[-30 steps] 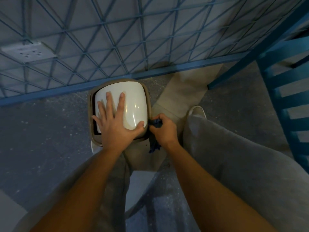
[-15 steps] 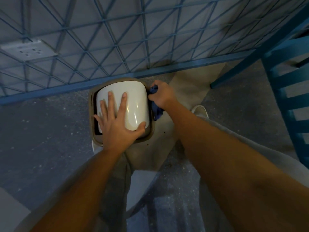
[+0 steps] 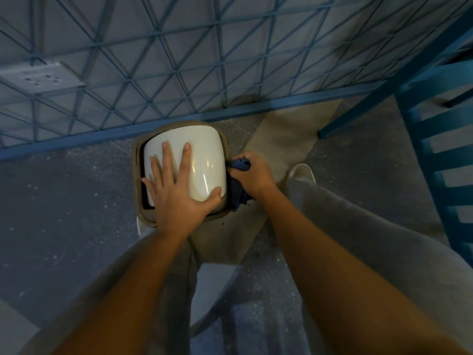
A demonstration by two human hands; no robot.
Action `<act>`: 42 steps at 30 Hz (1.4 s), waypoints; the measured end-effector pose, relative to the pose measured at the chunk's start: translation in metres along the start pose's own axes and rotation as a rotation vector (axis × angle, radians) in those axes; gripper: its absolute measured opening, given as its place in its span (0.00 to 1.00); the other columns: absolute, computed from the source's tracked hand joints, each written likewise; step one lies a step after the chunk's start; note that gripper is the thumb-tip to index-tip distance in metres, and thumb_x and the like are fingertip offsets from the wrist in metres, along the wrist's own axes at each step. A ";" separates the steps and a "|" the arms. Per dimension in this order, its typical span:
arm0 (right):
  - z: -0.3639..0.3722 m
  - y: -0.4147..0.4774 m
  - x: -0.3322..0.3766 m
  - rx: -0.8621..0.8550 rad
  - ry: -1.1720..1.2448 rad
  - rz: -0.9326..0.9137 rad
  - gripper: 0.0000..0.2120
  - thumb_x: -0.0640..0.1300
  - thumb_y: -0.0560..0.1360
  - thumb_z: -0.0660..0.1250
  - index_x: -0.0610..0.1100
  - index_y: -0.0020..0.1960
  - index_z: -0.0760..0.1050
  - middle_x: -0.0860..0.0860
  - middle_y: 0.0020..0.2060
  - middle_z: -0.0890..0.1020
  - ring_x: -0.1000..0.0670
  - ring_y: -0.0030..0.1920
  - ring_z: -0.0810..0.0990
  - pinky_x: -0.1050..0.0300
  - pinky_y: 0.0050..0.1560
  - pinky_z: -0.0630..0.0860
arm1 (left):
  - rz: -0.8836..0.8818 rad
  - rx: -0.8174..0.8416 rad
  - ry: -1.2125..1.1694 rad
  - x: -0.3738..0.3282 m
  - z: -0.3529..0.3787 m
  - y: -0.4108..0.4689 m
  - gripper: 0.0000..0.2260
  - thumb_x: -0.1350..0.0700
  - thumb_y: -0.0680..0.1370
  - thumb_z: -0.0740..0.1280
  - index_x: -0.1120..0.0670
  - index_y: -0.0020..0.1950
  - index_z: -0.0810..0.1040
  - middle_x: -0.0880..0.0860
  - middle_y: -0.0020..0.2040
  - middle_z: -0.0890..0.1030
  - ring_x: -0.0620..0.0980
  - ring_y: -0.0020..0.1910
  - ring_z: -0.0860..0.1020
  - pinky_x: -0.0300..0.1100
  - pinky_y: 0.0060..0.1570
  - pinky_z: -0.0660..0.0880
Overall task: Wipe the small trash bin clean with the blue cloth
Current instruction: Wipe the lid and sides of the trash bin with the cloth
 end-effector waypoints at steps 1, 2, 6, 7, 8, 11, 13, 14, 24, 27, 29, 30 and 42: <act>-0.001 -0.002 0.000 -0.008 0.008 -0.002 0.10 0.38 0.72 0.68 0.37 0.52 0.76 0.41 0.50 0.80 0.45 0.51 0.76 0.55 0.55 0.72 | 0.004 -0.001 -0.005 0.000 0.000 0.000 0.43 0.33 0.65 0.58 0.44 0.75 0.46 0.56 0.77 0.47 0.64 0.75 0.47 0.68 0.68 0.47; -0.001 0.000 0.001 -0.008 0.004 -0.011 0.10 0.37 0.71 0.68 0.37 0.52 0.76 0.41 0.50 0.80 0.45 0.51 0.76 0.57 0.53 0.71 | 0.005 -0.002 -0.009 -0.001 -0.001 0.000 0.42 0.33 0.64 0.58 0.44 0.75 0.46 0.56 0.77 0.47 0.64 0.75 0.47 0.68 0.68 0.48; -0.002 0.021 0.022 0.001 -0.071 -0.069 0.09 0.36 0.70 0.67 0.39 0.51 0.75 0.47 0.44 0.76 0.50 0.47 0.72 0.62 0.46 0.65 | -0.009 0.000 -0.020 0.000 -0.003 0.001 0.43 0.33 0.64 0.58 0.44 0.75 0.47 0.56 0.77 0.47 0.63 0.75 0.47 0.65 0.69 0.49; -0.002 0.028 0.028 -0.007 -0.090 -0.087 0.08 0.36 0.70 0.67 0.41 0.49 0.75 0.48 0.43 0.74 0.50 0.46 0.72 0.63 0.45 0.64 | -0.010 0.001 -0.022 0.000 -0.003 0.001 0.43 0.33 0.64 0.58 0.44 0.75 0.47 0.56 0.77 0.47 0.63 0.75 0.47 0.65 0.69 0.49; -0.003 0.034 0.034 -0.017 -0.100 -0.106 0.07 0.36 0.70 0.67 0.43 0.46 0.73 0.48 0.42 0.74 0.51 0.45 0.71 0.64 0.43 0.63 | -0.009 0.002 -0.023 -0.001 -0.003 0.001 0.43 0.33 0.64 0.57 0.44 0.75 0.47 0.55 0.77 0.47 0.63 0.75 0.47 0.65 0.69 0.49; -0.004 0.053 0.051 -0.024 -0.095 -0.149 0.07 0.36 0.70 0.67 0.42 0.47 0.72 0.47 0.44 0.75 0.51 0.46 0.71 0.66 0.40 0.63 | -0.012 0.006 -0.029 0.000 -0.003 0.001 0.43 0.33 0.64 0.57 0.44 0.75 0.46 0.55 0.77 0.46 0.63 0.75 0.46 0.64 0.70 0.48; -0.007 0.059 0.057 -0.037 -0.115 -0.143 0.12 0.37 0.71 0.68 0.39 0.54 0.74 0.48 0.47 0.75 0.52 0.47 0.71 0.68 0.38 0.62 | -0.018 0.003 -0.034 -0.001 -0.003 0.001 0.43 0.33 0.64 0.57 0.43 0.75 0.47 0.55 0.77 0.46 0.63 0.75 0.46 0.64 0.70 0.48; -0.007 0.060 0.057 -0.044 -0.106 -0.143 0.11 0.37 0.71 0.68 0.39 0.54 0.75 0.48 0.46 0.74 0.53 0.47 0.70 0.67 0.35 0.62 | -0.022 -0.001 -0.037 -0.001 -0.003 0.001 0.43 0.33 0.64 0.57 0.43 0.75 0.47 0.55 0.77 0.46 0.63 0.75 0.46 0.64 0.70 0.47; 0.004 0.000 0.000 0.053 -0.006 -0.037 0.11 0.37 0.71 0.68 0.36 0.53 0.76 0.41 0.49 0.80 0.48 0.48 0.75 0.57 0.51 0.70 | -0.043 -0.009 -0.012 0.000 -0.003 0.001 0.43 0.33 0.64 0.57 0.45 0.75 0.48 0.56 0.77 0.47 0.63 0.75 0.46 0.67 0.68 0.48; 0.009 -0.024 -0.014 0.012 0.104 0.013 0.08 0.35 0.71 0.68 0.36 0.50 0.76 0.43 0.44 0.78 0.49 0.47 0.75 0.57 0.51 0.70 | -0.053 -0.007 -0.003 0.000 -0.003 0.000 0.44 0.32 0.63 0.56 0.46 0.75 0.48 0.56 0.77 0.47 0.63 0.75 0.46 0.66 0.69 0.47; 0.011 -0.038 -0.021 -0.015 0.162 0.025 0.06 0.34 0.71 0.67 0.37 0.48 0.76 0.46 0.42 0.77 0.49 0.46 0.75 0.59 0.48 0.71 | -0.058 -0.002 0.007 0.000 -0.003 0.001 0.44 0.32 0.63 0.56 0.46 0.75 0.48 0.55 0.77 0.47 0.63 0.75 0.46 0.66 0.69 0.47; 0.012 -0.044 -0.024 -0.022 0.178 0.031 0.06 0.34 0.71 0.67 0.36 0.48 0.76 0.46 0.42 0.77 0.49 0.46 0.75 0.62 0.46 0.70 | -0.060 0.002 0.010 0.000 -0.003 0.001 0.44 0.32 0.63 0.56 0.46 0.75 0.48 0.55 0.78 0.47 0.63 0.75 0.46 0.66 0.69 0.47; 0.028 -0.091 -0.105 -0.339 0.973 0.569 0.15 0.41 0.75 0.66 0.41 0.60 0.69 0.43 0.50 0.76 0.46 0.47 0.77 0.53 0.47 0.76 | -0.288 0.036 -0.178 -0.022 0.005 0.006 0.44 0.34 0.69 0.65 0.44 0.75 0.42 0.54 0.77 0.38 0.62 0.74 0.38 0.66 0.68 0.40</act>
Point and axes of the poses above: each hand's wrist, its own y-axis towards the middle knuckle, its own z-axis out of the palm, x = y × z, the point moved 9 cm from there along y, towards the middle knuckle
